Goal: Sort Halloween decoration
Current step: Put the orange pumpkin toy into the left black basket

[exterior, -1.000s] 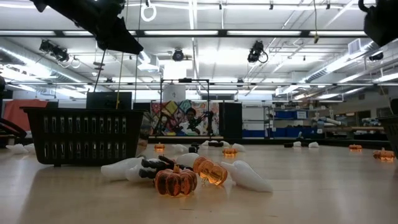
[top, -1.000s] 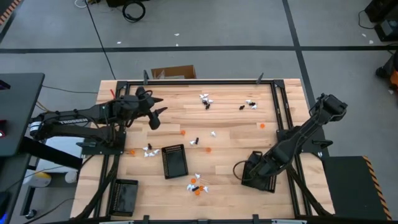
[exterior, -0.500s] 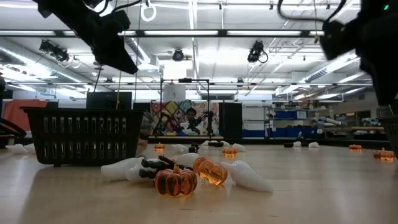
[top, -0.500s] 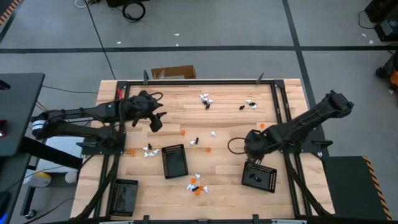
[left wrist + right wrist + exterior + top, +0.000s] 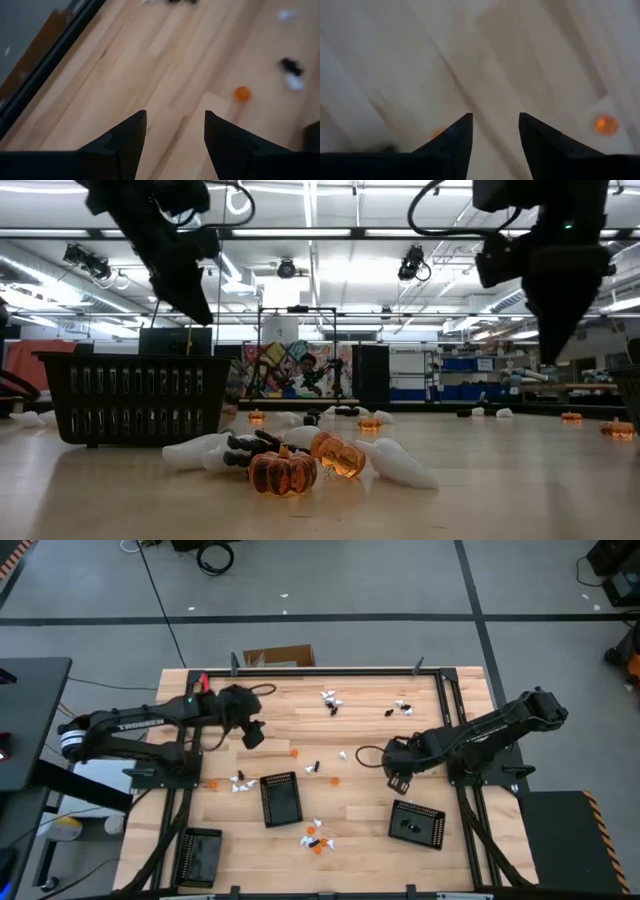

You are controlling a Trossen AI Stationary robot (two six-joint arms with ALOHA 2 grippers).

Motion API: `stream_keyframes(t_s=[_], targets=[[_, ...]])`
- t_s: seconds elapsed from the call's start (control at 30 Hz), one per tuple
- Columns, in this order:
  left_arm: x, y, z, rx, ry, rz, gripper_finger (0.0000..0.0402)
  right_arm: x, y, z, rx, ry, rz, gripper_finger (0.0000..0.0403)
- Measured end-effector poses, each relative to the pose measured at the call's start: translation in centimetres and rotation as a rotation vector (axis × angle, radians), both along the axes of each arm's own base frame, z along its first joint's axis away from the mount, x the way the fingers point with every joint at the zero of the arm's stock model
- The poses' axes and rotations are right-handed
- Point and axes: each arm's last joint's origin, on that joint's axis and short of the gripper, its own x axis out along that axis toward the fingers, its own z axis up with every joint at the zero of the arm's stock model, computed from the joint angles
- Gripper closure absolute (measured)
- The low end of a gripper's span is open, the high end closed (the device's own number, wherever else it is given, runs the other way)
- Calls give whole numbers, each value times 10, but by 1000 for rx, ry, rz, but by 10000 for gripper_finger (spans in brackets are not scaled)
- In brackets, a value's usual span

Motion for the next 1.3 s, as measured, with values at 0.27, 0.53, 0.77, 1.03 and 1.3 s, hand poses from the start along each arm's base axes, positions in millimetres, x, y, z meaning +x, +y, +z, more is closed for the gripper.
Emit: stream_keyframes(t_s=[0.27,0.53,0.77,1.03,1.3], targets=[[22,32,3,-103,186,30,194,24,-10,4,-22,-199,81,238],[73,27,2,-133,121,-189,194,24,-17,4,-51,-191,89,238],[97,2,-3,-225,92,-304,194,23,-13,4,-84,-182,99,238],[98,-49,-6,-268,188,-391,194,23,-16,4,-113,-170,140,238],[106,-48,-15,-29,267,-384,194,28,-16,6,-115,-218,165,238]])
